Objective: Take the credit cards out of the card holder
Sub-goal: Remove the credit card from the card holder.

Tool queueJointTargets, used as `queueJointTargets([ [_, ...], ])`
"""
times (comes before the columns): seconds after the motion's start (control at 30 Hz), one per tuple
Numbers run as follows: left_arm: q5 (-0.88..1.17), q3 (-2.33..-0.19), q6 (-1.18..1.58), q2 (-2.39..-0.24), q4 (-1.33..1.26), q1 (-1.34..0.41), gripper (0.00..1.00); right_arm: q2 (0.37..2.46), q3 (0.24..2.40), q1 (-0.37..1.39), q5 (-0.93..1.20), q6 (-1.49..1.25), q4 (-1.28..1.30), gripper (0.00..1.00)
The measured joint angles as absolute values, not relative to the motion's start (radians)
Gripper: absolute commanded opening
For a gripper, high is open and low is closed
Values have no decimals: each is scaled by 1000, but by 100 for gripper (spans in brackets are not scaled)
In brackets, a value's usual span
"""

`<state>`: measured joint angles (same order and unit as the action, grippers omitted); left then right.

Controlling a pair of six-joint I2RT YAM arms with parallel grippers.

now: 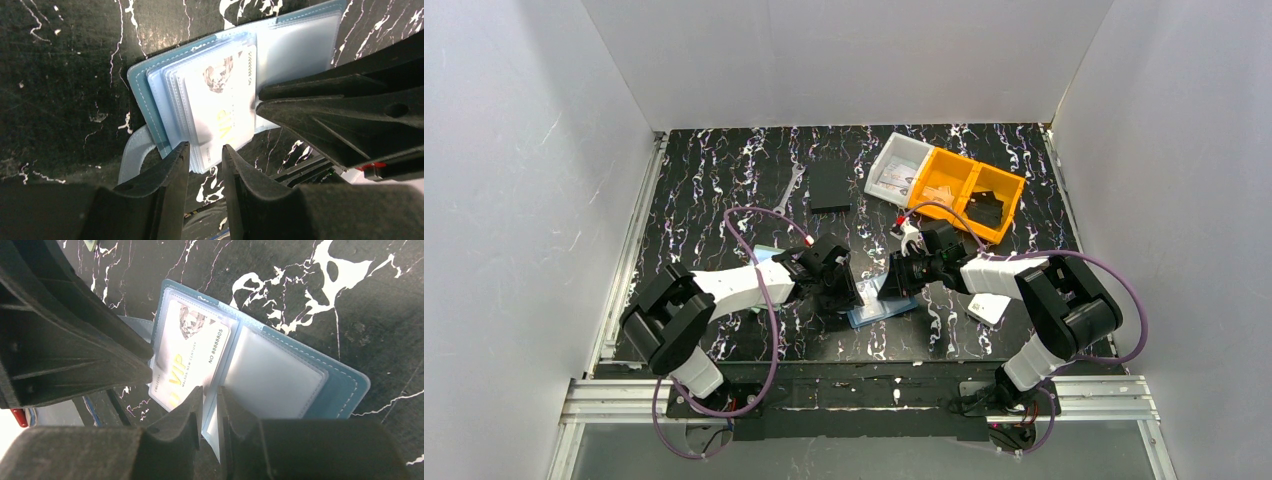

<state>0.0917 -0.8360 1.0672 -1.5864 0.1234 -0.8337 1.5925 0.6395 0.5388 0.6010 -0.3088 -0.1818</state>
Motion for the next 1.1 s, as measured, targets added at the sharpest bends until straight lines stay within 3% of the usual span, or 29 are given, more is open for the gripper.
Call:
queueJointTargets([
  [0.73,91,-838,1067,-1593,112,-834,29,1592,640,539,598,-308,-181,26],
  [1.1,113,-852,1072,-1634,97,-834,28,1592,640,539,598,-308,-181,33],
])
